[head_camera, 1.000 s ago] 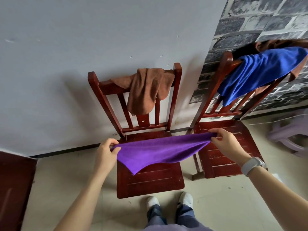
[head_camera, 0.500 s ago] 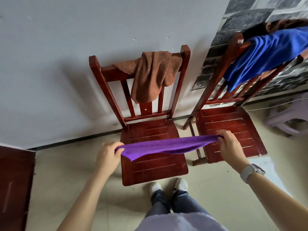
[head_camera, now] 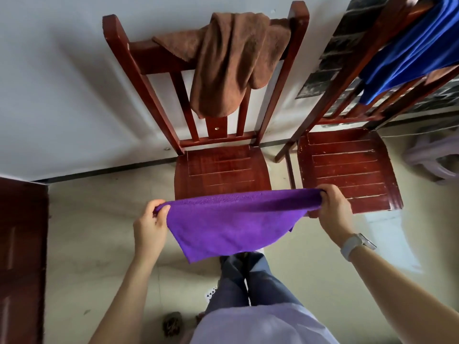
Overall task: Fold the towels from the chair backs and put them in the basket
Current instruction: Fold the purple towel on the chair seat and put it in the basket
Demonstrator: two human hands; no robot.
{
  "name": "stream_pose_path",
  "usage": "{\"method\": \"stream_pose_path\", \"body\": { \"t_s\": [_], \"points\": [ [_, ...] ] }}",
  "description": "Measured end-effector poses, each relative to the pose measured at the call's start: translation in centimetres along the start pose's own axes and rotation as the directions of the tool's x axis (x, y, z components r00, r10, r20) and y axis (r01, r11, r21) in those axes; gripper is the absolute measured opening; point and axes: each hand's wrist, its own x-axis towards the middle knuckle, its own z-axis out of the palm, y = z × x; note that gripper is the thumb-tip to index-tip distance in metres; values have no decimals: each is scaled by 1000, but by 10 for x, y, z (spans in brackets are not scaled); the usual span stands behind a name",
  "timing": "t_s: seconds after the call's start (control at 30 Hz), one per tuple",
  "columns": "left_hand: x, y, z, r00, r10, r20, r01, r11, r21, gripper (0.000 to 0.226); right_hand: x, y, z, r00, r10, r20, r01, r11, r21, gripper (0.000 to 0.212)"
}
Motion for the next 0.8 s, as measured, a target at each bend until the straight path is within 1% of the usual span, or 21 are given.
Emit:
{"method": "stream_pose_path", "body": {
  "t_s": [0.07,0.1,0.17,0.27,0.33,0.4,0.47,0.57,0.67,0.8],
  "points": [
    [5,-2,6,1000,9,5,-9,1000,0,14,11,0,8,1000,7,-28,-7,1000,-12,25],
    [6,-1,8,1000,21,-7,-21,1000,-13,14,16,-2,9,999,2,-51,-2,1000,9,29],
    [6,0,9,1000,16,-24,-16,999,-36,14,20,-5,9,998,20,-65,-15,997,75,27],
    [0,1,11,999,10,-37,-11,999,-43,14,17,-7,8,994,106,-18,-99,967,235,22],
    [-7,5,10,998,-4,-58,2,999,-49,15,13,-10,7,990,140,-18,-129,951,280,22],
    [-16,9,11,996,-3,-88,0,999,-34,17,10,-10,7,988,145,-50,-125,951,284,21],
    [-23,13,12,993,28,-118,-28,1000,6,18,7,-4,7,992,110,-63,-90,962,258,21],
    [-30,16,12,985,81,-149,-74,996,49,17,0,4,4,996,86,-37,-75,967,243,22],
    [-37,13,12,984,113,-136,-100,990,101,18,-9,13,0,999,3,-41,6,980,201,28],
    [-42,10,17,983,122,-137,-108,989,105,15,-15,20,-2,1000,-14,-23,18,979,203,27]
  ]
}}
